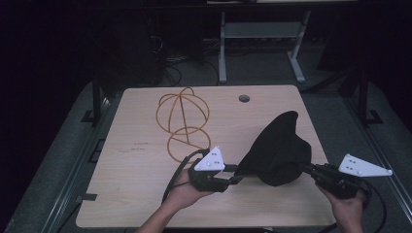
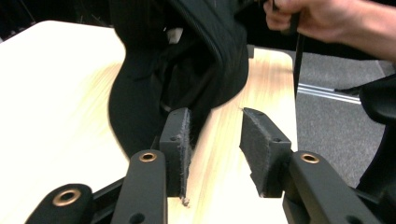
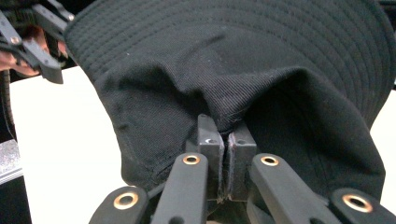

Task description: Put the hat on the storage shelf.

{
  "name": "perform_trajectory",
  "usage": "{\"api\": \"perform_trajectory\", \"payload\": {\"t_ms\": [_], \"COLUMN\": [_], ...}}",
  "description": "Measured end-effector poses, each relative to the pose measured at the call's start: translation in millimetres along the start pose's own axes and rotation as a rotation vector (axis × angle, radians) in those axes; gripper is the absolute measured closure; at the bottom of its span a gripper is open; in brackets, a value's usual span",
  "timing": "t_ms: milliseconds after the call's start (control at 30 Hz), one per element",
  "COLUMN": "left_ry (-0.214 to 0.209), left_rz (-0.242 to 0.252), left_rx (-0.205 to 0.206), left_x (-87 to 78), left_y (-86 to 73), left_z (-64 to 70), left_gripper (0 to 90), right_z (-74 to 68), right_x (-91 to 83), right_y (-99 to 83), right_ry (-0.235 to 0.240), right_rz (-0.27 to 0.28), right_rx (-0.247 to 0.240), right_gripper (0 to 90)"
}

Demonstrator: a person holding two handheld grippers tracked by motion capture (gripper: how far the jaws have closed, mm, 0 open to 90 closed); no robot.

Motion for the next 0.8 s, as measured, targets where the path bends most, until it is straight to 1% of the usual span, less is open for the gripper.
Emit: {"api": "perform_trajectory", "payload": {"t_ms": [67, 100, 133, 200, 233, 267, 300, 333, 367, 400, 433, 467, 500, 533, 567, 633, 700, 733, 767, 800], "left_ry": [0.006, 0.006, 0.012, 0.019, 0.019, 0.025, 0.025, 0.030, 0.030, 0.035, 0.035, 0.039, 0.039, 0.043, 0.043, 0.051, 0.057, 0.061, 0.061, 0.066], "left_rz": [-0.009, -0.009, -0.017, -0.022, -0.022, -0.027, -0.027, -0.028, -0.028, -0.031, -0.031, -0.029, -0.029, -0.034, -0.034, -0.041, -0.043, -0.048, -0.048, -0.049], "left_rx": [0.001, 0.001, 0.000, -0.008, -0.008, -0.019, -0.019, -0.029, -0.029, -0.036, -0.036, -0.046, -0.046, -0.056, -0.056, -0.067, -0.074, -0.076, -0.076, -0.085], "left_x": [-3.7, -3.7, -7.5, -10.9, -10.9, -14.7, -14.7, -18.2, -18.2, -21.9, -21.9, -25.0, -25.0, -27.7, -27.7, -32.2, -34.8, -36.5, -36.5, -39.0], "left_y": [-3.9, -3.9, -8.8, -14.5, -14.5, -20.3, -20.3, -25.6, -25.6, -30.4, -30.4, -35.6, -35.6, -41.3, -41.3, -51.1, -55.9, -58.3, -58.3, -62.5], "left_z": [0.7, 0.7, 0.5, -0.6, -0.6, -1.5, -1.5, -2.8, -2.8, -3.6, -3.6, -3.8, -3.8, -4.4, -4.4, -6.3, -7.2, -7.6, -7.6, -8.7], "left_gripper": [59.3, 58.8, 58.0, 56.4, 55.9, 55.6, 55.4, 54.9, 54.6, 54.5, 54.5, 54.4, 54.2, 53.9, 53.5, 53.0, 51.9, 51.6, 51.4, 51.2], "right_z": [-0.6, -0.6, -1.4, -1.4, -1.3, -1.5, -1.5, -1.7, -1.7, -1.8, -1.8, -1.9, -1.9, -1.8, -1.8, -2.8, -3.5, -3.5, -3.5, -4.4], "right_x": [-1.8, -1.8, -3.5, -4.8, -5.5, -6.1, -6.1, -6.7, -6.7, -6.4, -6.4, -5.7, -5.7, -5.1, -4.7, -3.6, -2.3, -1.2, -1.2, 0.4], "right_y": [6.6, 6.6, 12.7, 18.1, 20.7, 23.2, 23.2, 28.3, 28.3, 31.6, 31.6, 35.4, 35.4, 39.3, 41.4, 45.8, 49.7, 51.7, 51.7, 55.8], "right_ry": [0.003, 0.003, 0.008, 0.011, 0.011, 0.012, 0.012, 0.009, 0.009, 0.010, 0.010, 0.012, 0.012, 0.014, 0.015, 0.019, 0.023, 0.023, 0.023, 0.025], "right_rz": [0.002, 0.002, 0.004, 0.002, 0.001, -0.001, -0.001, -0.004, -0.004, -0.011, -0.011, -0.015, -0.015, -0.011, -0.011, -0.011, -0.012, -0.011, -0.011, -0.015], "right_rx": [-0.015, -0.015, -0.021, -0.033, -0.039, -0.043, -0.043, -0.053, -0.053, -0.057, -0.057, -0.059, -0.059, -0.060, -0.064, -0.070, -0.072, -0.081, -0.081, -0.089], "right_gripper": [87.0, 87.0, 87.0, 87.0, 87.0, 87.0, 87.0, 87.0, 87.0, 87.0, 87.0, 87.0, 87.0, 87.0, 87.0, 87.0, 87.0, 87.1, 87.1, 87.1]}}
Point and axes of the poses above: each handheld gripper's, and its own axes: x roughly forward along the jaws, y roughly out of its top, z roughly to its right, the point moved 1 cm from there along x, roughly forward along the jaws, and after that the axes turned 4 degrees about x, right-handed, at the moved point
